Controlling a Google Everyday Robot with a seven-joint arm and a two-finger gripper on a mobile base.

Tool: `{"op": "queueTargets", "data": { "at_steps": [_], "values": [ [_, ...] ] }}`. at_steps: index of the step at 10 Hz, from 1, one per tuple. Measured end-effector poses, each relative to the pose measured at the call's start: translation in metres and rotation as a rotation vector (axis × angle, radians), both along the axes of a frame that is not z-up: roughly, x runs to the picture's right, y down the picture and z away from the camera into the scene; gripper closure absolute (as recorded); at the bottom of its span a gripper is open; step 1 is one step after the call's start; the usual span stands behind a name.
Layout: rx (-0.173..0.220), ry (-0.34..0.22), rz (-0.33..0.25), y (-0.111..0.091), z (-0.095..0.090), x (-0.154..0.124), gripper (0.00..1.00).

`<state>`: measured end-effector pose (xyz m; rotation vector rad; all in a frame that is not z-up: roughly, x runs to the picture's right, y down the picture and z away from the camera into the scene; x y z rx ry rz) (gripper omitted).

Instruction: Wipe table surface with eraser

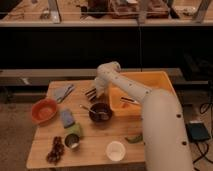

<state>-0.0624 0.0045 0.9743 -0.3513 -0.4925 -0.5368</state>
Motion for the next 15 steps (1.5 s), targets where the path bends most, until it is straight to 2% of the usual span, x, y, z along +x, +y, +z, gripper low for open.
{"op": "queueTargets", "data": {
  "at_steps": [2,3,5,6,8,11,12,13,15],
  "values": [
    [-0.003,0.006,0.015,-0.012,0.016,-0.014,0.9],
    [0.0,-0.007,0.018,-0.016,0.02,-0.033,0.9],
    [0.007,-0.03,0.013,-0.019,0.017,-0.057,0.9],
    [0.009,-0.043,0.006,-0.02,0.012,-0.068,0.9],
    [0.002,-0.09,-0.025,-0.011,-0.008,-0.086,0.9],
    [-0.042,-0.19,-0.04,0.018,-0.046,-0.092,0.9],
    [-0.057,-0.207,-0.046,0.026,-0.052,-0.093,0.9],
    [-0.077,-0.222,-0.055,0.034,-0.058,-0.09,0.9],
    [-0.089,-0.202,-0.079,0.043,-0.061,-0.075,0.9]
  ]
}}
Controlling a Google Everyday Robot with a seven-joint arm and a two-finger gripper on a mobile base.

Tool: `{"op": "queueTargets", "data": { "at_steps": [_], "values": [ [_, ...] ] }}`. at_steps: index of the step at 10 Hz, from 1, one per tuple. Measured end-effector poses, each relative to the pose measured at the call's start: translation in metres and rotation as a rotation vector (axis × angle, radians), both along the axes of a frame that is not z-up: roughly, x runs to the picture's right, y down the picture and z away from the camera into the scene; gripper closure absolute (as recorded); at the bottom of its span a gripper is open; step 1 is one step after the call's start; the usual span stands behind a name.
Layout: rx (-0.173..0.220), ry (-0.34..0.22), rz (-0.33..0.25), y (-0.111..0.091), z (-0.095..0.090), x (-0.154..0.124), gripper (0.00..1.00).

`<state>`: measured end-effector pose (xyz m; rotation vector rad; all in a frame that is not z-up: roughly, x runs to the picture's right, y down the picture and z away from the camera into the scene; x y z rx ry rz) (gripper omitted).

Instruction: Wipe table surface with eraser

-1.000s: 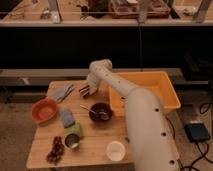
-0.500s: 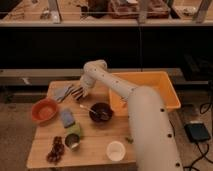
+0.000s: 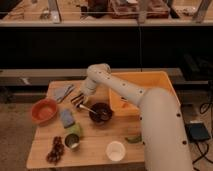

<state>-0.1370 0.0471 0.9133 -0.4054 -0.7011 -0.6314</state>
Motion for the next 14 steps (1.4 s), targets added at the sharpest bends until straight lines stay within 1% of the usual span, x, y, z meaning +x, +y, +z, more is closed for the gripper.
{"op": "queueTargets", "data": {
  "at_steps": [2,4,6,8,10,11,12,14],
  "values": [
    [0.007,0.053,-0.01,0.002,0.003,0.024,0.9],
    [0.017,0.097,-0.006,-0.002,0.008,0.044,0.9],
    [0.027,0.152,0.014,-0.01,0.021,0.069,0.9],
    [0.038,0.186,0.04,-0.028,0.041,0.077,0.9],
    [0.05,0.198,0.053,-0.047,0.058,0.07,0.9],
    [0.057,0.202,0.057,-0.056,0.067,0.062,0.9],
    [0.063,0.205,0.057,-0.065,0.076,0.048,0.9],
    [0.066,0.196,0.046,-0.072,0.085,0.019,0.9]
  ]
}}
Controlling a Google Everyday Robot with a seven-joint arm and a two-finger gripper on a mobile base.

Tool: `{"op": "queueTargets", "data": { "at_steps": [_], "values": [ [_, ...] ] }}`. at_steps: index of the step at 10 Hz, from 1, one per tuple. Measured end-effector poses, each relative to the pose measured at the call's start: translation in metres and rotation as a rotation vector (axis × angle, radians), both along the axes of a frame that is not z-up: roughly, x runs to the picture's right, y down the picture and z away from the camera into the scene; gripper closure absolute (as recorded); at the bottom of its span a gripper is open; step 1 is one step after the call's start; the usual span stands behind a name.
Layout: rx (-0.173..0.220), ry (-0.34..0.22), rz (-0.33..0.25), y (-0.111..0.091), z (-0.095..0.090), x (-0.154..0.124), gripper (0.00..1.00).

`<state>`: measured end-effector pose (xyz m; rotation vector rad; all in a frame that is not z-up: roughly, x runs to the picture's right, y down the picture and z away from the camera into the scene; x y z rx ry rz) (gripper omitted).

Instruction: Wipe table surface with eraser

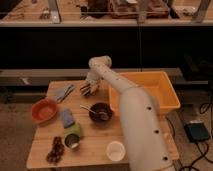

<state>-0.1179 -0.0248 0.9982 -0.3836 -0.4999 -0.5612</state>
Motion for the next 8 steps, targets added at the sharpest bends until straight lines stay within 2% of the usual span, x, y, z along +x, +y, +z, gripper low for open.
{"op": "queueTargets", "data": {
  "at_steps": [2,4,6,8],
  "values": [
    [0.006,-0.037,-0.035,0.002,-0.004,-0.03,0.9],
    [-0.001,-0.1,-0.083,0.015,-0.021,-0.059,0.9],
    [-0.011,-0.146,-0.119,0.035,-0.042,-0.067,0.9],
    [-0.028,-0.176,-0.139,0.06,-0.065,-0.061,0.9]
  ]
}}
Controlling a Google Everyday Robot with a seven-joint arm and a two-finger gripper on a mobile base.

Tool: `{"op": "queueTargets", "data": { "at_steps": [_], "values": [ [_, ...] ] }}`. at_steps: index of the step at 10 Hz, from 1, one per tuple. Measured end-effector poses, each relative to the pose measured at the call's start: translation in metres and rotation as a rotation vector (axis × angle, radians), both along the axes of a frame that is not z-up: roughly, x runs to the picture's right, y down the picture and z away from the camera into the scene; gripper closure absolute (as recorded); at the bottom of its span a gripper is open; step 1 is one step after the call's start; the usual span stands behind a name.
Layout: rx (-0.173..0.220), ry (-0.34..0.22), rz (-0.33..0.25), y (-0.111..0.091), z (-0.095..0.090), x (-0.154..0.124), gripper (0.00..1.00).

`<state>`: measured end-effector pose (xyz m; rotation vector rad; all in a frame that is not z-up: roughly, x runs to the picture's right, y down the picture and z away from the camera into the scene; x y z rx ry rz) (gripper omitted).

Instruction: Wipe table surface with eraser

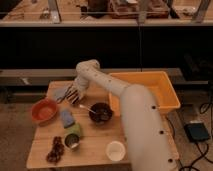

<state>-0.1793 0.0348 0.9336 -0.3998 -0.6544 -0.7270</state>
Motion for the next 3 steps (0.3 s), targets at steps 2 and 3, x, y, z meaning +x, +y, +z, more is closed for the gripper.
{"op": "queueTargets", "data": {
  "at_steps": [2,3],
  "values": [
    [-0.023,-0.012,-0.011,0.023,-0.014,0.012,0.9],
    [-0.034,-0.016,-0.004,0.032,-0.018,0.024,0.9]
  ]
}}
